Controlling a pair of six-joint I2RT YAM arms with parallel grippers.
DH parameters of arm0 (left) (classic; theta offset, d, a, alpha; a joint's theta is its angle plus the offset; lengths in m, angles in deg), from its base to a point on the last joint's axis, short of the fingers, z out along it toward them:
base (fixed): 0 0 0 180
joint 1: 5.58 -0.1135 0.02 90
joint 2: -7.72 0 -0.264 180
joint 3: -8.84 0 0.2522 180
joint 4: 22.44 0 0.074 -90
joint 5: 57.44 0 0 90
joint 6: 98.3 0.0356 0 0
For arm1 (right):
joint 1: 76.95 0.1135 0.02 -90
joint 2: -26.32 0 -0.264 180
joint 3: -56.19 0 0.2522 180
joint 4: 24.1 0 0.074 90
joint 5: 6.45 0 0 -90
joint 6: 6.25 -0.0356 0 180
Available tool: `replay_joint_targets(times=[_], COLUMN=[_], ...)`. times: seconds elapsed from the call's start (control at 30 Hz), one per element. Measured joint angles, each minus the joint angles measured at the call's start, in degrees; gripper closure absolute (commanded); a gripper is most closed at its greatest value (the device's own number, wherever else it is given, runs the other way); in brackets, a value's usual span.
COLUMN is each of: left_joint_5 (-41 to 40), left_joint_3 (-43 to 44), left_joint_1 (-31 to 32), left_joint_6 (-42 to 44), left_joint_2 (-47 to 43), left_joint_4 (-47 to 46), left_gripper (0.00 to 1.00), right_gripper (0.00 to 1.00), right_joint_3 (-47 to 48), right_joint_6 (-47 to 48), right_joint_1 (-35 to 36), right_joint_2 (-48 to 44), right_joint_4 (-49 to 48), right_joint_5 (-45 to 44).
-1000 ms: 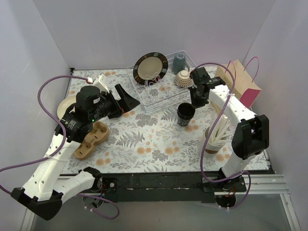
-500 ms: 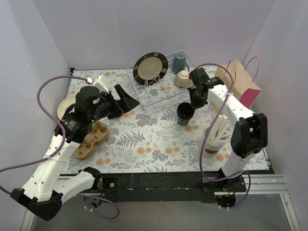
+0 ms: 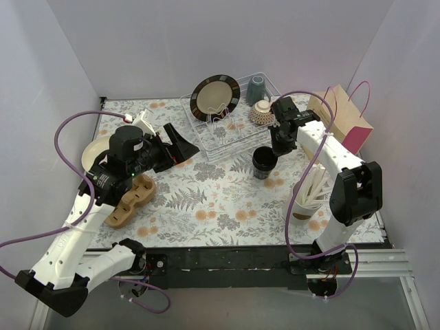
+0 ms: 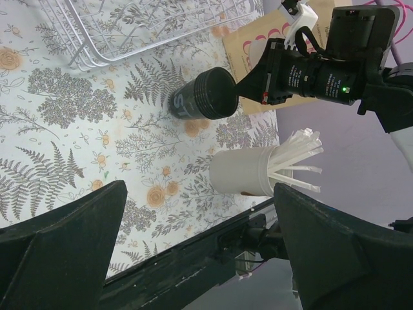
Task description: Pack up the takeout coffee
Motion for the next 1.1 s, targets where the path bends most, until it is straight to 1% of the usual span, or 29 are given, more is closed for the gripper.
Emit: replay_joint_targets(times=[0.07,0.1,0.13,0.27,0.5,0.53,0.57,0.6,0.67,0.7,0.73,0.77,0.93,1.03,1.1], left_joint_5=[0.0,0.0,0.0,0.09,0.46,0.48,0.48,0.5,0.55,0.61,0.68,0.76,1.64,2.6,3.41], left_joint_3=[-0.02,-0.02,-0.02,-0.9,-1.42,-1.44,-1.44,-1.53,-2.01,-2.54,-3.26,-4.15,-8.31,-9.14,-9.22], left_joint_1=[0.02,0.0,0.0,0.0,0.0,0.0,0.0,0.02,0.02,0.0,0.0,0.0,0.02,0.0,0.02], left_joint_6=[-0.07,-0.11,-0.13,-0.24,-0.57,-0.57,-0.57,-0.57,-0.57,-0.57,-0.57,-0.59,-0.87,-1.09,-1.2], left_joint_2=[0.0,0.0,0.0,-0.09,-0.09,-0.09,-0.09,-0.09,-0.13,-0.2,-0.28,-0.46,-0.39,0.96,2.93], left_joint_4=[0.0,0.0,-0.02,-0.63,-0.63,-0.66,-0.63,-0.72,-0.94,-1.2,-1.46,-1.68,-3.02,-4.15,-5.49], left_gripper=[0.02,0.02,0.02,0.02,0.02,0.02,0.02,0.02,0.02,0.02,0.02,0.02,0.02,0.02,0.02], right_gripper=[0.83,0.82,0.82,0.99,0.99,0.97,0.9,0.87,0.84,0.86,0.91,0.98,0.99,0.99,0.91], right_joint_3=[0.0,0.0,0.0,0.0,0.0,0.04,0.15,0.33,0.72,0.92,1.14,1.2,1.2,1.2,1.2], right_joint_6=[-0.13,-0.33,-0.46,-0.94,-1.2,-1.22,-1.25,-1.29,-1.66,-1.73,-1.84,-2.1,-2.71,-2.93,-3.15], right_joint_1=[0.0,0.0,0.0,0.0,0.0,0.0,0.0,0.0,0.0,0.0,0.0,0.0,0.0,0.0,0.0], right_joint_2=[0.0,0.0,0.0,-0.02,-0.04,-0.04,-0.04,-0.04,-0.07,-0.09,-0.11,-0.2,-0.42,-0.44,-0.61], right_joint_4=[0.0,0.0,0.0,0.0,0.0,0.02,0.02,0.04,0.04,0.02,0.07,-0.02,0.11,0.2,0.22], right_joint_5=[0.17,0.22,0.24,0.24,0.31,0.35,0.39,0.42,0.42,0.46,0.48,0.59,0.81,0.81,0.81])
